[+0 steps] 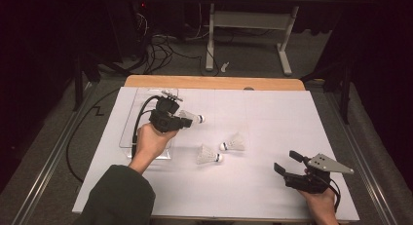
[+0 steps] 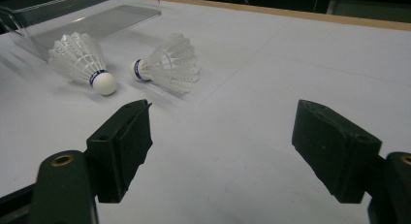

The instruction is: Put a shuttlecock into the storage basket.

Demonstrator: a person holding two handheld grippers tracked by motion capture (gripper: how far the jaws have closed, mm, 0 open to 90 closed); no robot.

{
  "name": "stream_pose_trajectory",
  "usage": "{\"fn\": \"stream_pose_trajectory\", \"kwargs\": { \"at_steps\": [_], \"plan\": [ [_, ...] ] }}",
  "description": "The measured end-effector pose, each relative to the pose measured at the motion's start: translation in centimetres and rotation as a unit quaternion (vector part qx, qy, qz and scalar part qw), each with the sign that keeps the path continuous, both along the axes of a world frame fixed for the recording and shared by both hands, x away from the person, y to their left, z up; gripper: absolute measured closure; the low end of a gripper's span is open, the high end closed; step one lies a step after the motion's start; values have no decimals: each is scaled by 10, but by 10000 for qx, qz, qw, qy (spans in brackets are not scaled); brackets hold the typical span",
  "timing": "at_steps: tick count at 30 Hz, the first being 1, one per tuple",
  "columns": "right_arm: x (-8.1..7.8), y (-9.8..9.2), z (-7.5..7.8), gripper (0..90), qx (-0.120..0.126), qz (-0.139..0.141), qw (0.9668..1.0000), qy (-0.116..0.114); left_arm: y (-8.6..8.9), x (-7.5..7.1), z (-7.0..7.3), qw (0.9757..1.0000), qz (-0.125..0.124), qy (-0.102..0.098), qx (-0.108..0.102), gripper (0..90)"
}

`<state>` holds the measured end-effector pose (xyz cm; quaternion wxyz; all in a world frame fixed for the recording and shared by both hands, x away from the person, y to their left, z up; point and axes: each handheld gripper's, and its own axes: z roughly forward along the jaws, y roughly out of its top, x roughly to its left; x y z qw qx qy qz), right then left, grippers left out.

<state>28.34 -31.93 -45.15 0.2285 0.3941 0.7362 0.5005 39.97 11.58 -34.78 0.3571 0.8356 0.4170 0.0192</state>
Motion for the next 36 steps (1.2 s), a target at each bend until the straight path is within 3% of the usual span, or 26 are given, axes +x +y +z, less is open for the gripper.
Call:
{"fn": "stream_pose_trajectory", "kwargs": {
  "at_steps": [36],
  "plan": [
    [0,0,0,223,31,-1,10000,-6,33,-4,6,9995,312,-53,-32,896]
  ]
}}
